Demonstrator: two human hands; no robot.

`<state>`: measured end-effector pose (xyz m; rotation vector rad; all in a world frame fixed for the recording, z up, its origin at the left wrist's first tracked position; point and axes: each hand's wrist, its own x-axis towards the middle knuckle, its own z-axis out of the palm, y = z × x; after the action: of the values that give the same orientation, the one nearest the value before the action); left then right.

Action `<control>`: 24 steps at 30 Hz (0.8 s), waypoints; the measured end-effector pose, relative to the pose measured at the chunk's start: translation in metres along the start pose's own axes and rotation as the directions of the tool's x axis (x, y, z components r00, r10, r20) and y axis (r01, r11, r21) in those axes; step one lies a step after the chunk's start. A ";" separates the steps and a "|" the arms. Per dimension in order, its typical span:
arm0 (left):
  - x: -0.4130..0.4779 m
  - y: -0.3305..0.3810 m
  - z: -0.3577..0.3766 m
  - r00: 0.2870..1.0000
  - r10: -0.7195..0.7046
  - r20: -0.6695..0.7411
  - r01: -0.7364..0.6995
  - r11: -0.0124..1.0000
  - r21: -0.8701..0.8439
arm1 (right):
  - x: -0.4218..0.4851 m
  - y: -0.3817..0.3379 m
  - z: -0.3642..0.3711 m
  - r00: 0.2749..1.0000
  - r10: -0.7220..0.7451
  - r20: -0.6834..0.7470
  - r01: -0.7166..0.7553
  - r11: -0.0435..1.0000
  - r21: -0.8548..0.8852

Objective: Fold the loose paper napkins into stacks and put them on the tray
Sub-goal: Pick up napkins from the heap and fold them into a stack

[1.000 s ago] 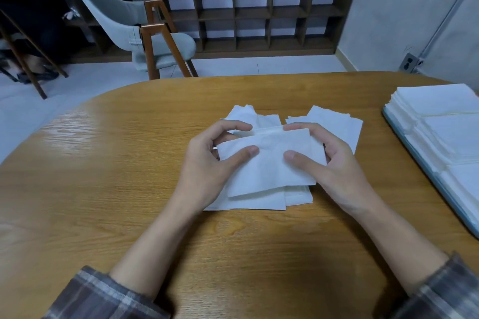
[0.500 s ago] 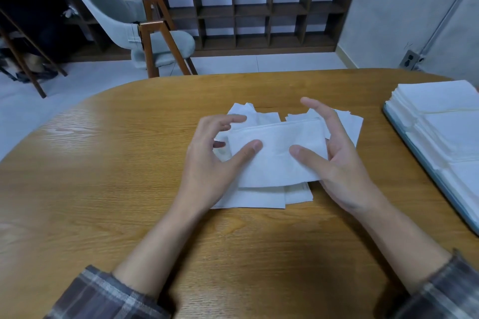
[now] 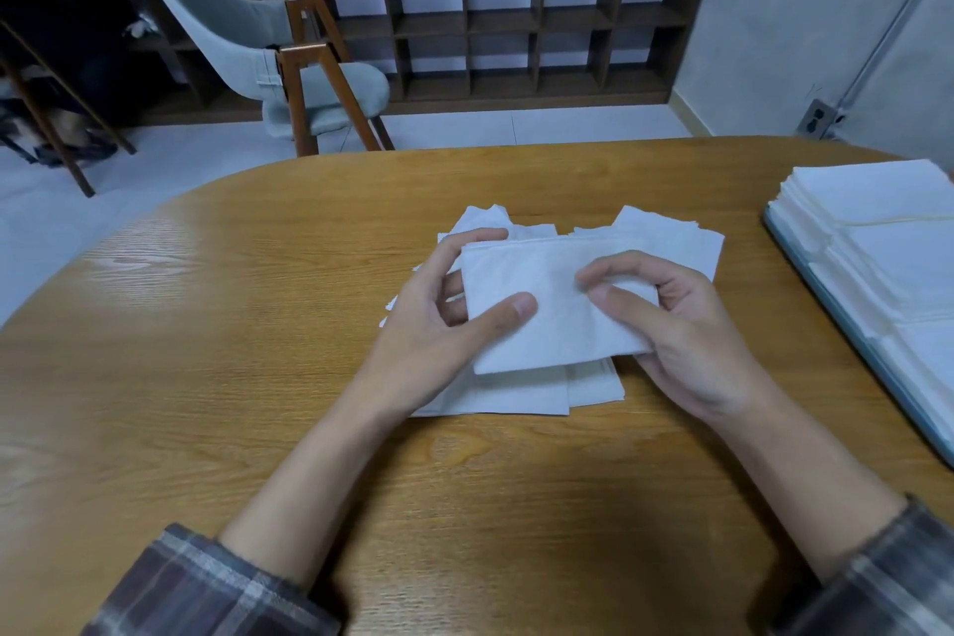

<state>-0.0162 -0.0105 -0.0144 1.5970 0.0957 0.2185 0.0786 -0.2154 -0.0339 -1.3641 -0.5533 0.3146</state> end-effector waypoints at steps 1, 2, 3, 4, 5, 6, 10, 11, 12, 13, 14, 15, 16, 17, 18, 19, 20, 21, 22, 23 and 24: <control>0.000 0.000 0.000 1.000 0.002 0.008 -0.002 1.000 0.006 | 0.000 0.001 -0.001 1.000 -0.025 -0.019 0.023 0.995 -0.096; 0.000 0.000 -0.001 1.000 0.011 0.008 -0.011 1.000 0.009 | 0.000 0.002 -0.001 0.999 -0.040 -0.025 0.035 0.982 -0.183; 0.001 0.000 -0.001 1.000 0.018 0.002 -0.018 1.000 0.008 | 0.000 0.002 -0.001 0.999 -0.046 -0.026 0.039 0.972 -0.232; 0.002 -0.002 -0.002 1.000 0.025 -0.006 -0.025 1.000 0.007 | 0.000 0.001 -0.001 0.999 -0.042 -0.024 0.035 0.969 -0.244; 0.003 -0.004 -0.002 0.999 0.035 -0.021 -0.035 0.999 0.013 | -0.001 0.000 -0.002 0.999 -0.039 -0.015 0.034 0.967 -0.253; 0.003 -0.007 -0.002 0.997 0.064 -0.044 -0.062 0.997 0.054 | -0.002 -0.001 -0.003 0.999 -0.046 -0.007 0.042 0.959 -0.279; 0.007 -0.024 -0.007 0.971 0.236 -0.047 -0.171 0.813 0.557 | 0.001 0.005 -0.005 0.989 -0.101 -0.111 0.049 0.917 -0.396; 0.007 -0.026 -0.010 0.976 0.217 0.000 -0.171 0.770 0.615 | 0.003 0.007 -0.006 0.982 -0.112 -0.153 0.042 0.915 -0.402; 0.008 -0.028 -0.012 0.983 0.181 0.039 -0.164 0.748 0.643 | 0.003 0.008 -0.007 0.975 -0.122 -0.188 0.036 0.914 -0.405; 0.008 -0.029 -0.014 0.986 0.153 0.068 -0.159 0.728 0.666 | 0.004 0.010 -0.008 0.967 -0.129 -0.221 0.029 0.913 -0.408; 0.009 -0.030 -0.017 0.987 0.137 0.090 -0.161 0.707 0.689 | 0.005 0.010 -0.009 0.960 -0.127 -0.249 0.017 0.915 -0.403; 0.010 -0.032 -0.018 0.986 0.129 0.107 -0.167 0.688 0.706 | 0.005 0.010 -0.010 0.955 -0.124 -0.271 0.007 0.918 -0.396; 0.011 -0.033 -0.019 0.984 0.129 0.120 -0.176 0.679 0.713 | 0.006 0.010 -0.010 0.952 -0.123 -0.281 0.004 0.920 -0.391; 0.012 -0.033 -0.020 0.983 0.134 0.128 -0.185 0.676 0.714 | 0.006 0.009 -0.010 0.951 -0.123 -0.283 0.003 0.921 -0.389; 0.013 -0.034 -0.020 0.981 0.143 0.134 -0.195 0.670 0.716 | 0.006 0.009 -0.010 0.952 -0.121 -0.282 0.001 0.920 -0.391; 0.013 -0.035 -0.020 0.978 0.156 0.139 -0.208 0.658 0.724 | 0.005 0.009 -0.009 0.952 -0.120 -0.280 -0.001 0.918 -0.395; 0.014 -0.036 -0.020 0.975 0.168 0.143 -0.218 0.643 0.734 | 0.005 0.009 -0.009 0.953 -0.121 -0.278 0.000 0.917 -0.399; 0.014 -0.037 -0.020 0.975 0.170 0.140 -0.217 0.632 0.744 | 0.005 0.009 -0.009 0.954 -0.120 -0.276 -0.002 0.915 -0.403; 0.015 -0.037 -0.021 0.977 0.166 0.131 -0.207 0.632 0.747 | 0.005 0.009 -0.009 0.954 -0.119 -0.274 -0.003 0.914 -0.406; 0.015 -0.036 -0.021 0.980 0.161 0.119 -0.195 0.639 0.744 | 0.005 0.009 -0.009 0.955 -0.120 -0.271 -0.002 0.913 -0.409; 0.015 -0.036 -0.021 0.981 0.161 0.109 -0.188 0.650 0.736 | 0.005 0.008 -0.009 0.954 -0.124 -0.272 0.002 0.912 -0.409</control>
<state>-0.0033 0.0143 -0.0481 2.4506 -0.0041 0.3289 0.0884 -0.2185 -0.0414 -1.7540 -0.4255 -0.0666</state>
